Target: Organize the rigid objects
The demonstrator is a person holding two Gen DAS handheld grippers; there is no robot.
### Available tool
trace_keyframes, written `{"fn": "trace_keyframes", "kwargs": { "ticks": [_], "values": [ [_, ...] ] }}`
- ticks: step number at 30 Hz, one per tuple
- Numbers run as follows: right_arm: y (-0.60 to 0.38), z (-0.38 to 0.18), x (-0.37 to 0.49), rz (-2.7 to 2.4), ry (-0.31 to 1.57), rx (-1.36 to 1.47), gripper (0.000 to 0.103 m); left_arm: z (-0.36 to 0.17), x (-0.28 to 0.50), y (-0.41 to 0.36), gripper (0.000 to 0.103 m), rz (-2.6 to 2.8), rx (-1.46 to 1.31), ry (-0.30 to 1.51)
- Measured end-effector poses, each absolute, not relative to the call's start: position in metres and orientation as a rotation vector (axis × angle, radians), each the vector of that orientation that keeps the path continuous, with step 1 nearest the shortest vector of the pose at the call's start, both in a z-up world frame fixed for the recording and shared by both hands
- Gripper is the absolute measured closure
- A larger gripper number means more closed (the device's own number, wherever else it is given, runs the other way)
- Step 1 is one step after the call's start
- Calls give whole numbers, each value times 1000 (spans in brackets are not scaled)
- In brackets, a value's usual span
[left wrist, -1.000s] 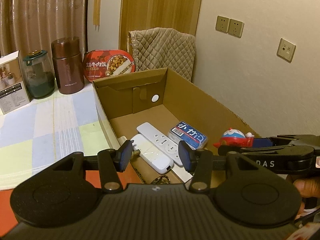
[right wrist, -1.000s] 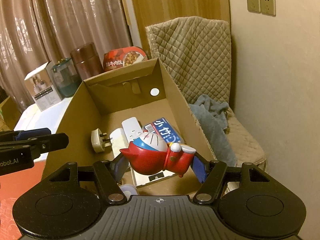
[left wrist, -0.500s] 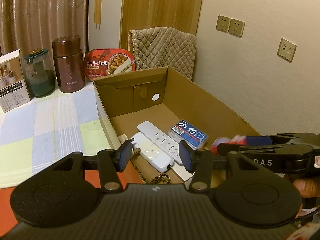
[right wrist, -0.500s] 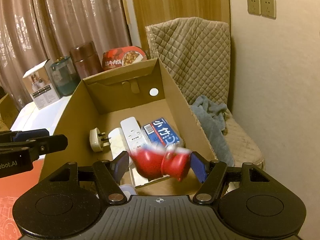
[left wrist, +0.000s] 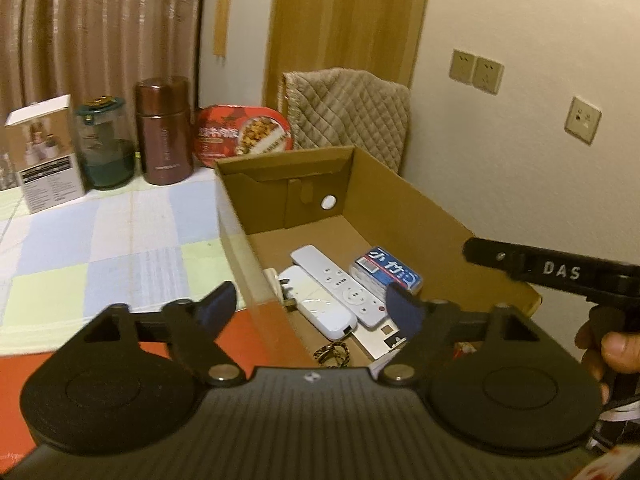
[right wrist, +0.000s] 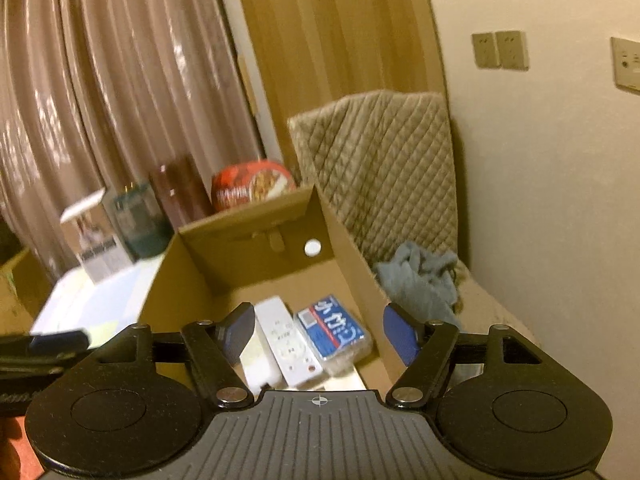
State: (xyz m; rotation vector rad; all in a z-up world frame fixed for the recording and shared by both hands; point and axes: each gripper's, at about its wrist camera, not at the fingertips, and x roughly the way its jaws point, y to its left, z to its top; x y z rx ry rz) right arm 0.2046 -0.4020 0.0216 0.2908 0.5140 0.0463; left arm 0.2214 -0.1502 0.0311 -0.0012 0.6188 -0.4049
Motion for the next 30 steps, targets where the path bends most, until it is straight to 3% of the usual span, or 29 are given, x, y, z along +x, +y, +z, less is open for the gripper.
{"fn": "trace_keyframes", "kwargs": {
  "ticks": [8, 19, 30],
  "values": [
    [-411, 37, 159, 111, 384, 347, 28, 48, 177, -129, 4, -341, -50, 590],
    [-399, 50, 93, 148, 531, 288, 18, 56, 103, -106, 2, -226, -135, 635],
    [-386, 66, 51, 155, 642, 197, 17, 62, 40, -99, 2, -160, -182, 654]
  ]
}}
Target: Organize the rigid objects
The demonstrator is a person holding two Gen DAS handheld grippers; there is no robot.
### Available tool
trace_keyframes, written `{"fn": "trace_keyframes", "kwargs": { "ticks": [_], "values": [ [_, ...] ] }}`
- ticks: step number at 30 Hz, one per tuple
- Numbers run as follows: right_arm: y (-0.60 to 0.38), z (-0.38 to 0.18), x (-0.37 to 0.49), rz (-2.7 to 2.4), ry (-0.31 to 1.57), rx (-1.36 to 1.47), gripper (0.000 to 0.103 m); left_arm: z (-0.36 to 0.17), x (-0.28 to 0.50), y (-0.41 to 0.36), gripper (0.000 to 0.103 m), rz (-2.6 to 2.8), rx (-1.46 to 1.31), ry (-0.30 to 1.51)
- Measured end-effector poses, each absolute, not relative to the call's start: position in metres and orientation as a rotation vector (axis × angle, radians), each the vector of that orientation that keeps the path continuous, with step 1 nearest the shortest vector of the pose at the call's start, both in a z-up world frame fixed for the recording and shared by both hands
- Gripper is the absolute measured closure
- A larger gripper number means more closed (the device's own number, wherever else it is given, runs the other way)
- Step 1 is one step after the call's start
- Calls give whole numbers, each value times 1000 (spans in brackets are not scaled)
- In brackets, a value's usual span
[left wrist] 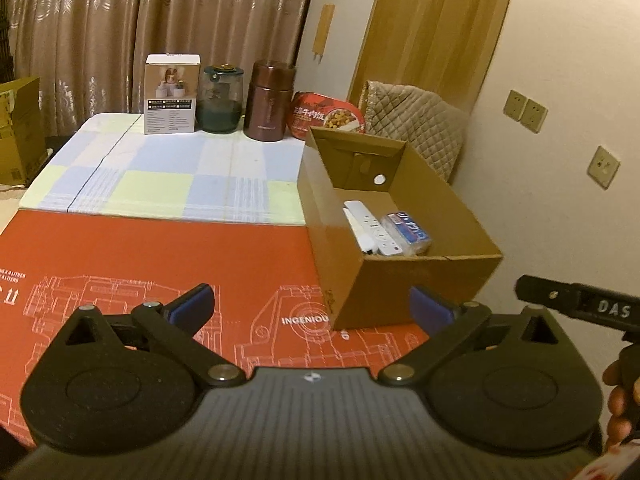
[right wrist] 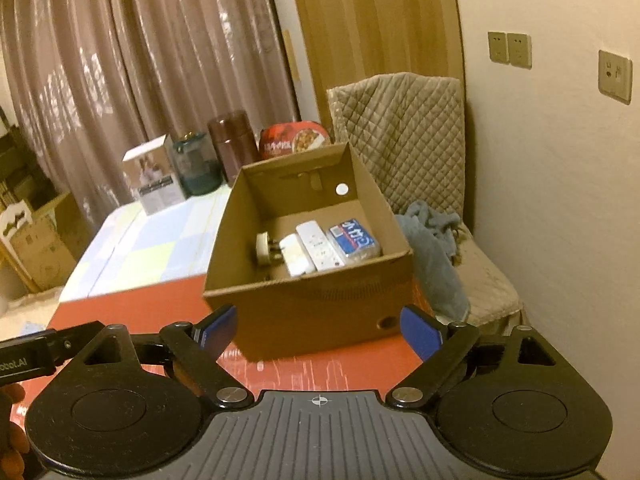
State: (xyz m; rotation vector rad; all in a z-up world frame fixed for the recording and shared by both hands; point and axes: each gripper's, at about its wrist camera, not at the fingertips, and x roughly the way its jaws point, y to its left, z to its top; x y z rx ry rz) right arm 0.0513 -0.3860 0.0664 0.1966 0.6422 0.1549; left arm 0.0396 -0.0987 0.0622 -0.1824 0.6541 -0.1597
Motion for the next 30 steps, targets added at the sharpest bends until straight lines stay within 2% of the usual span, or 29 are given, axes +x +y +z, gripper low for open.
{"fn": "trace_keyframes", "kwargs": {
  "ticks": [12, 30],
  "values": [
    [-373, 81, 3, 199, 661, 145, 17, 78, -12, -105, 1, -164, -151, 647],
    [-366, 92, -31, 225, 655, 83, 17, 82, -38, -111, 1, -150, -121, 649]
  ]
}}
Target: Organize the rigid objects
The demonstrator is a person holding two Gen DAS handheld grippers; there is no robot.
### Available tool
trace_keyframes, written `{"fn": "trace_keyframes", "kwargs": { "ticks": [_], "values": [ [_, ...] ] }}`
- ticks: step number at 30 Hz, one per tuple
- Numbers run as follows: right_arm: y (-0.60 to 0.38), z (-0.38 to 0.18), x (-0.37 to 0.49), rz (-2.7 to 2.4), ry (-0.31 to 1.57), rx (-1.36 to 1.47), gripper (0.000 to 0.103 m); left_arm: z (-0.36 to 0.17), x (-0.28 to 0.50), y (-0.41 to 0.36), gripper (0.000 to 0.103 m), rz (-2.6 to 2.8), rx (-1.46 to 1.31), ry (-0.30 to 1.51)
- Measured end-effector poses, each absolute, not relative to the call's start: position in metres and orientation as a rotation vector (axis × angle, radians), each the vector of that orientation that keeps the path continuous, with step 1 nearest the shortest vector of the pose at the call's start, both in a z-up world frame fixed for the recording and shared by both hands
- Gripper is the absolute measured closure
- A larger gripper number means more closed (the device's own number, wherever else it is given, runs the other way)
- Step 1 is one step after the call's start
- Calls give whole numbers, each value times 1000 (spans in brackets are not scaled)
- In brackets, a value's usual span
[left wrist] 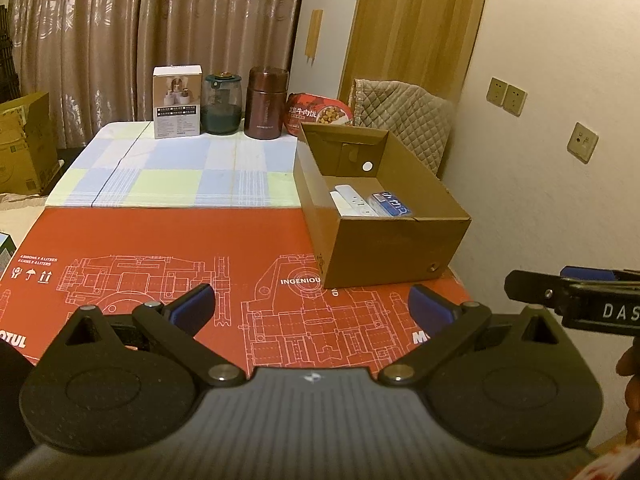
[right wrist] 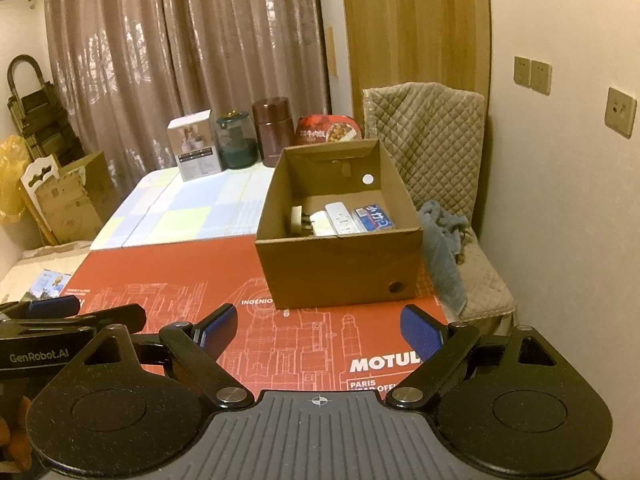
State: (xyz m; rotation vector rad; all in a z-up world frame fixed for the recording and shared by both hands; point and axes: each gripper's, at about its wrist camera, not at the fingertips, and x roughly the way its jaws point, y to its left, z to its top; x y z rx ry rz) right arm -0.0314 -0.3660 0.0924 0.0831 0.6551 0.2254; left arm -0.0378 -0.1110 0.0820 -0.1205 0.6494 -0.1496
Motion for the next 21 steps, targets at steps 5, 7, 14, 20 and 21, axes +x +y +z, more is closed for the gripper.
{"fn": "trace_keyframes", "kwargs": {
  "ticks": [5, 7, 14, 20, 21],
  "values": [
    [-364, 91, -32, 221, 654, 65, 17, 82, -40, -112, 1, -145, -121, 651],
    [-364, 91, -32, 222, 656, 67, 17, 81, -39, -112, 1, -144, -124, 653],
    [-363, 88, -32, 227, 662, 66, 17, 79, -39, -111, 1, -144, -125, 658],
    [-363, 87, -33, 224, 663, 66, 17, 79, -39, -112, 1, -142, -123, 656],
    [-363, 87, -33, 224, 663, 66, 17, 79, -39, -112, 1, -142, -123, 655]
  ]
}}
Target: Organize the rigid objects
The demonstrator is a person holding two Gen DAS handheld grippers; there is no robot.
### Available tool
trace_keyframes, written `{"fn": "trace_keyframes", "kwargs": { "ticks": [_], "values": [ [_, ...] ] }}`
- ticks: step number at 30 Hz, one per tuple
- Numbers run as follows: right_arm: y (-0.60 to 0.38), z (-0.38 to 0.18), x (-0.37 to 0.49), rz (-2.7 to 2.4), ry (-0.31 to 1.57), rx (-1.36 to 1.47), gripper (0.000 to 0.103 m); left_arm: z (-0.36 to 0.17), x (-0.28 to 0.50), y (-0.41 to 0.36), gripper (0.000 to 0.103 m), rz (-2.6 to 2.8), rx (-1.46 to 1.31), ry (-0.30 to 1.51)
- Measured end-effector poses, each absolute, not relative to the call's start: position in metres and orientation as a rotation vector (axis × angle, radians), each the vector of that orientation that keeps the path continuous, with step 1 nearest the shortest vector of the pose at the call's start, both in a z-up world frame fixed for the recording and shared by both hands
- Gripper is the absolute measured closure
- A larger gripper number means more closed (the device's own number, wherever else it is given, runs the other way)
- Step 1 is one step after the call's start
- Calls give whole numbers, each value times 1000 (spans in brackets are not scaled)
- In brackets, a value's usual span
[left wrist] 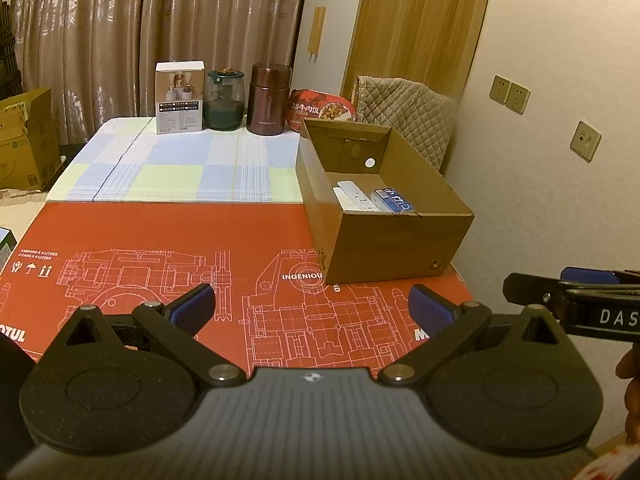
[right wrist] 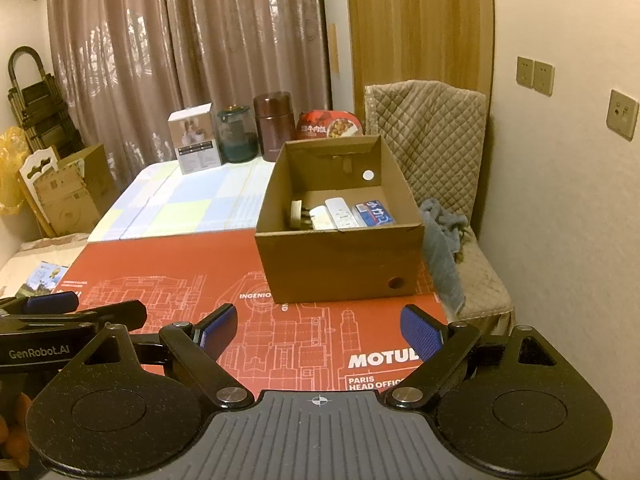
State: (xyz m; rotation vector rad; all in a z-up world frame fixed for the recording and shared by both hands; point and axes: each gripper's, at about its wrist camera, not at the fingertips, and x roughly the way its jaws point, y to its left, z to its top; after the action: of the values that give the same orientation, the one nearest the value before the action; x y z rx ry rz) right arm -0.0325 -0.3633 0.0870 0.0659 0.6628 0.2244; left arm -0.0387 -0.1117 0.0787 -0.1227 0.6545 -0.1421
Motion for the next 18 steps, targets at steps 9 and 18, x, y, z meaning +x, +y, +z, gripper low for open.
{"fn": "trace_keyframes", "kwargs": {
  "ticks": [9, 18],
  "values": [
    [-365, 86, -33, 223, 660, 69, 17, 77, -39, -113, 1, -145, -121, 652],
    [-366, 86, -33, 218, 661, 72, 17, 77, -39, -114, 1, -146, -121, 652]
  ]
}}
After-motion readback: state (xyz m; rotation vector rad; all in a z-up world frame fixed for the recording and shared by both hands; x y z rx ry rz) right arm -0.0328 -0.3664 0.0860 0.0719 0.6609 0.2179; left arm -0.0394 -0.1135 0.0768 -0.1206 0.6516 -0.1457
